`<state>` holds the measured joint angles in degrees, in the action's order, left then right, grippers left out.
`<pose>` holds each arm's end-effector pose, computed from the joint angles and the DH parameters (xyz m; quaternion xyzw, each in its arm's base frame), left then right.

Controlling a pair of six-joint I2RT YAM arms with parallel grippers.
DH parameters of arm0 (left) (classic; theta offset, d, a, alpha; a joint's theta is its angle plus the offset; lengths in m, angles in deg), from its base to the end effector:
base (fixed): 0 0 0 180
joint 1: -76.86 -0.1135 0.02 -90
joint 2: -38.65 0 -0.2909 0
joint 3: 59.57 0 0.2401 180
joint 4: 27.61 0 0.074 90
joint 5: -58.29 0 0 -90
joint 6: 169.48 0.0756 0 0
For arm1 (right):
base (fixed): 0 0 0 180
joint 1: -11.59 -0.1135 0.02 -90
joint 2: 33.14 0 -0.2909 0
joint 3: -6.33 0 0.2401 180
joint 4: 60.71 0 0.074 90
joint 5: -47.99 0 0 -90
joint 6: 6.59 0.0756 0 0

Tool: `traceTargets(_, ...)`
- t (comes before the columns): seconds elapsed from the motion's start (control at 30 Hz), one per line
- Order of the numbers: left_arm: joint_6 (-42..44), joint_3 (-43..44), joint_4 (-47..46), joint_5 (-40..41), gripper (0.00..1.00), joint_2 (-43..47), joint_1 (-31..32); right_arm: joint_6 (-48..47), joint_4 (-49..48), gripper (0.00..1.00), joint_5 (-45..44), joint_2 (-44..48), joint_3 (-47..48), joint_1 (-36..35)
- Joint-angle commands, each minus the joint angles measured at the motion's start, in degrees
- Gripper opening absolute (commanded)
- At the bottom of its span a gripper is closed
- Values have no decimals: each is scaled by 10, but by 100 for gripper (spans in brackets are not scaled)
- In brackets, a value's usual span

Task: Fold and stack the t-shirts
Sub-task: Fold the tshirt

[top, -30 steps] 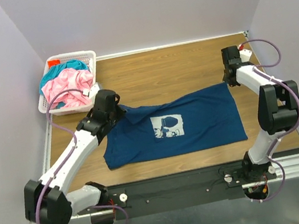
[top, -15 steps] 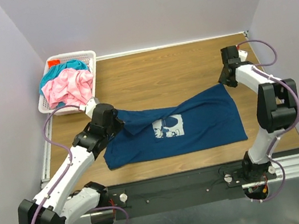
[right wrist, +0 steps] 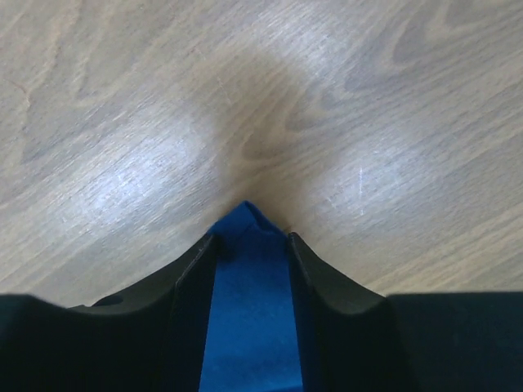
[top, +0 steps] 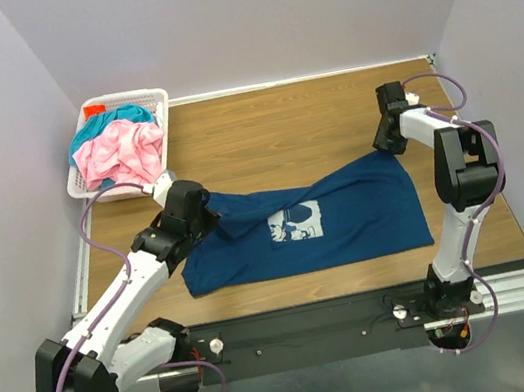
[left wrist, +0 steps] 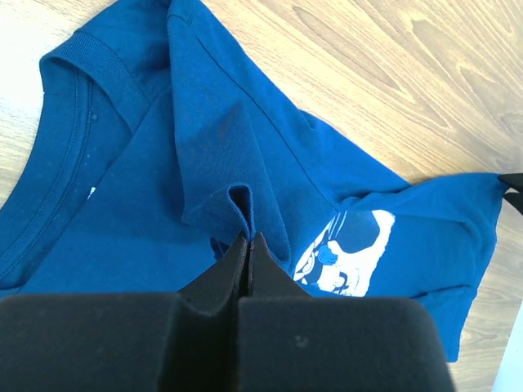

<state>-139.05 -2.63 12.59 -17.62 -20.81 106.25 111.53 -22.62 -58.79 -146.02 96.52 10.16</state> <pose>0.2010 -0.0921 0.2535 -0.2842 0.8650 -0.1987 0.3627 0.4265 -0.0112 0.1611 0.2568 0.9230 -0.0729 0.2773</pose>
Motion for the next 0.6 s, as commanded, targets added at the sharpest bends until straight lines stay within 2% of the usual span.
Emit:
traceTargets(0.0, -1, -11, -11, 2, 0, 0, 3, 4, 14, 41, -26, -13, 0, -4)
traceTargets(0.07, -1, -12, -12, 2, 0, 0, 3, 4, 14, 29, -31, -11, -7, -4)
traceTargets(0.1, -2, -13, -11, 2, 0, 0, 3, 6, 14, 18, -34, -9, -10, -4)
traceTargets(0.2, -1, -13, -13, 1, 0, 2, 3, 3, 15, 4, -42, 2, -8, -4)
traceTargets(0.4, 0, -11, -11, 0, 0, 13, 3, -7, 19, 2, -46, 45, 1, -5)
traceTargets(0.57, -3, -7, 10, 2, 0, 36, 3, -8, 20, 3, -56, 114, -36, -4)
